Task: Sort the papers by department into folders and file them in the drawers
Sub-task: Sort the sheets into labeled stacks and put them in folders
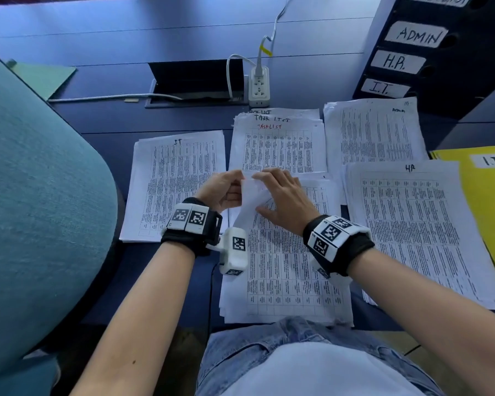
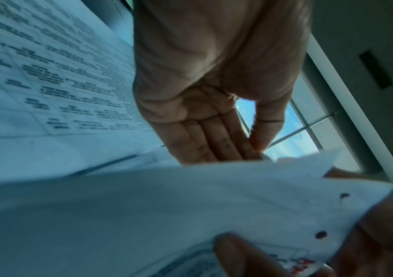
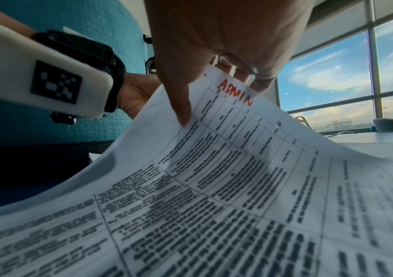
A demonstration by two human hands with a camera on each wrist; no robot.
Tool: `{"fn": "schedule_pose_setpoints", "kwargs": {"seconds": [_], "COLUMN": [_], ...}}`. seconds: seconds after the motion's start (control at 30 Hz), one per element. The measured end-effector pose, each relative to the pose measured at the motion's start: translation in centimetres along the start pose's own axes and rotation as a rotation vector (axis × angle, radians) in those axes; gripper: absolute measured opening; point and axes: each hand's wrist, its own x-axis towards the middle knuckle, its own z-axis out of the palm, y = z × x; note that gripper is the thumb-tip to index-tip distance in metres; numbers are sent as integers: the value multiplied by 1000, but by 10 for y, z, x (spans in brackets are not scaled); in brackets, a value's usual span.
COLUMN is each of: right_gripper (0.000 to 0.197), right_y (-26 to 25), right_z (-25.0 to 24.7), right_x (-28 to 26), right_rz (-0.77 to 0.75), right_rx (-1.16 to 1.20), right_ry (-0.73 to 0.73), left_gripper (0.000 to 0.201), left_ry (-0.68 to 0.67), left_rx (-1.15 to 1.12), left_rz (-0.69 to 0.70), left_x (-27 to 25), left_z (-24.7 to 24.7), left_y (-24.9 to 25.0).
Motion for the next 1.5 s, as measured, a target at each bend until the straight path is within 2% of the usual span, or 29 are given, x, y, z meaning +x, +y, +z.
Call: {"fn": "schedule_pose_setpoints", "kwargs": {"seconds": [0.07, 0.13, 0.17, 0.23, 0.3, 0.33, 0.37, 0.43, 0.5, 0.57, 0.67, 0.73, 0.83, 0.9, 0.93, 0.97, 1.0, 1.07, 1.1, 1.23, 1.27, 1.33, 1.4, 1.47, 1.5], "right_gripper": [53, 37, 28, 24, 23, 16, 9, 8, 15, 26, 21, 24, 30, 16, 11, 9, 9, 8, 12, 61, 73, 85, 76, 38, 26], "right_y": [0, 2, 4, 6, 5, 3, 0, -4, -6, -5, -1, 3, 11, 15, 18, 21, 23, 26, 29, 43, 48, 53, 56, 51, 49], "right_z": [-1, 1, 1, 0, 0, 1, 1, 3, 3, 3, 1, -5, -18, -29, -36, -42, -49, -59, -62, -67, -67, -67, -69, -79, -84], "right_x": [0, 0, -1, -5, -12, -17, -22, -29, -29, -22, -5, 4, 15, 22, 25, 28, 31, 35, 36, 26, 22, 14, 8, 10, 13], "right_rz": [0, -25, -41, -94, -170, -223, -274, -343, -333, -238, 2, 153, 234, 255, 273, 301, 338, 404, 431, 663, 742, 873, 892, 827, 790], "right_rx": [-4, -54, -80, -97, -54, -33, -23, -13, -4, 5, 8, 55, 123, 122, 142, 175, 216, 291, 309, 181, 243, 600, 886, 850, 820], "right_ry": [30, 110, 150, 185, 150, 115, 76, 3, -14, 4, 14, 43, 45, 39, 77, 146, 214, 317, 359, 529, 552, 565, 596, 645, 685], "left_gripper": [24, 25, 24, 21, 20, 21, 22, 22, 20, 17, 22, 23, 25, 50, 63, 67, 59, 21, 9, 15, 15, 13, 15, 14, 12], "left_ry": [-29, -11, 14, 104, 199, 221, 231, 248, 224, 104, -98, -146, -169, -230, -248, -251, -240, -158, -92, 132, 149, 159, 199, 219, 220], "left_rx": [-20, -21, -13, 4, 9, 18, 29, 51, 71, 78, 168, 194, 180, 172, 175, 187, 233, 317, 316, 236, 191, 94, 34, -7, -23], "left_rz": [-16, -16, -9, 21, 65, 86, 102, 131, 141, 106, 110, 164, 227, 226, 220, 217, 226, 244, 251, 353, 382, 457, 556, 655, 699], "left_x": [-1, 2, 4, 9, 13, 14, 15, 15, 15, 13, 6, 1, -3, -4, -3, -4, -3, -3, -3, 4, 5, 6, 4, -1, -3], "left_z": [-1, -2, -3, -6, -10, -11, -12, -12, -11, -10, -11, -8, -4, -2, 0, 2, 4, 13, 17, 23, 22, 22, 24, 32, 36], "left_y": [-1, -3, -4, -7, -11, -13, -15, -19, -21, -23, -25, -23, -17, -15, -15, -15, -16, -15, -13, 1, 6, 15, 24, 36, 42]}}
